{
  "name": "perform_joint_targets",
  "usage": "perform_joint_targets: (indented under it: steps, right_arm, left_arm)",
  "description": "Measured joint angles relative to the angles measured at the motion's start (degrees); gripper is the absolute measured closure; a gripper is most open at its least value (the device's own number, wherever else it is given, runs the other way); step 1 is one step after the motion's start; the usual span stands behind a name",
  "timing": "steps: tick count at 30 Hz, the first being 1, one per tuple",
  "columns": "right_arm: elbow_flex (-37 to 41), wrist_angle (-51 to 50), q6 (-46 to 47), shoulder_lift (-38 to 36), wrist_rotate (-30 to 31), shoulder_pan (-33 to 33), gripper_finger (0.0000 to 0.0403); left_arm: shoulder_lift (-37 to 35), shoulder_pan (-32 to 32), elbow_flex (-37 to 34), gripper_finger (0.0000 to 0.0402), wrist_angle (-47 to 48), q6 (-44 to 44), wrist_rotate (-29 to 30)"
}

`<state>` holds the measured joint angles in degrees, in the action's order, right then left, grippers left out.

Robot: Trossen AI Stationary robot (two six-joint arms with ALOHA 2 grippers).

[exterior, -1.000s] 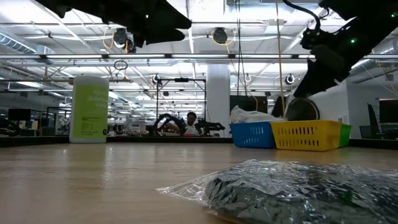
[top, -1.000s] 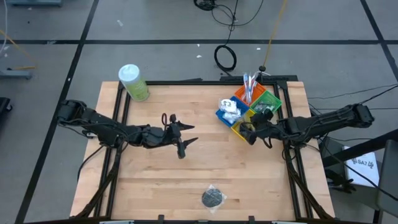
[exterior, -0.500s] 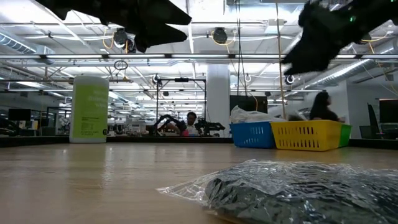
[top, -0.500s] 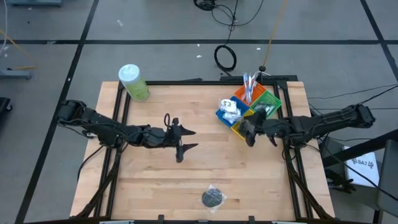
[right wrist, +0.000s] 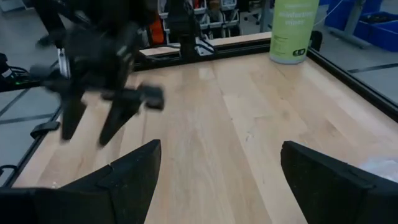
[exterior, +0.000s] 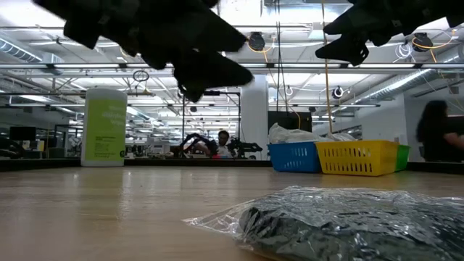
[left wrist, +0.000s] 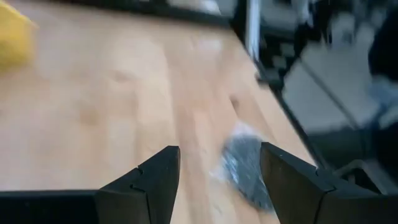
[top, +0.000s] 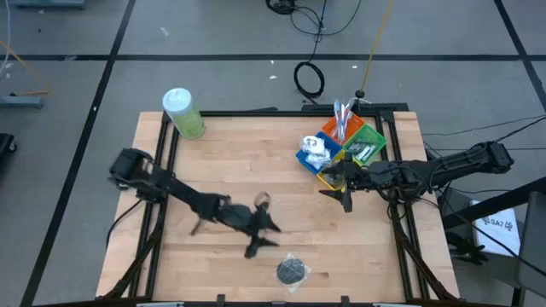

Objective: Pick & Place Travel size toiletries
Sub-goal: Put the black hairbrush into the yellow bin

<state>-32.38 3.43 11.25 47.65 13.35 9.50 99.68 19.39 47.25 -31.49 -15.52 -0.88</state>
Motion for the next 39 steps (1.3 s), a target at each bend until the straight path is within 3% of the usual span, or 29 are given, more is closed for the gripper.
perform_joint_targets:
  steps: [8,14,17,20,28,34,39]
  right_arm:
    - [0.0,0.2,4.0,1.8,0.0,0.0,0.0089]
    - [0.0,0.1,5.2,2.6,0.0,0.0,0.0089]
    - [0.0,0.2,5.2,2.6,0.0,0.0,0.0090]
    - [0.0,0.2,5.2,2.6,0.0,0.0,0.0090]
    - [0.0,0.0,5.1,2.6,-0.1,0.0,0.0090]
    - [2.5,-0.3,12.0,5.5,-1.7,0.1,0.0090]
    - [9.4,5.8,30.4,12.9,-2.5,1.5,0.0090]
  left_arm:
    - [14.1,3.2,20.6,0.0183,24.8,2.9,-2.2]
    - [22.1,3.1,28.1,0.0187,27.5,-2.2,-8.3]
    - [24.3,3.4,29.8,0.0186,27.5,-3.0,-8.1]
    - [25.5,3.8,31.2,0.0191,31.5,-2.9,-3.5]
    - [24.8,1.0,31.6,0.0227,48.9,-5.3,18.0]
    - [24.7,-2.5,31.4,0.0252,48.9,-4.5,19.6]
    - [24.8,-4.3,31.3,0.0266,47.3,-4.5,19.1]
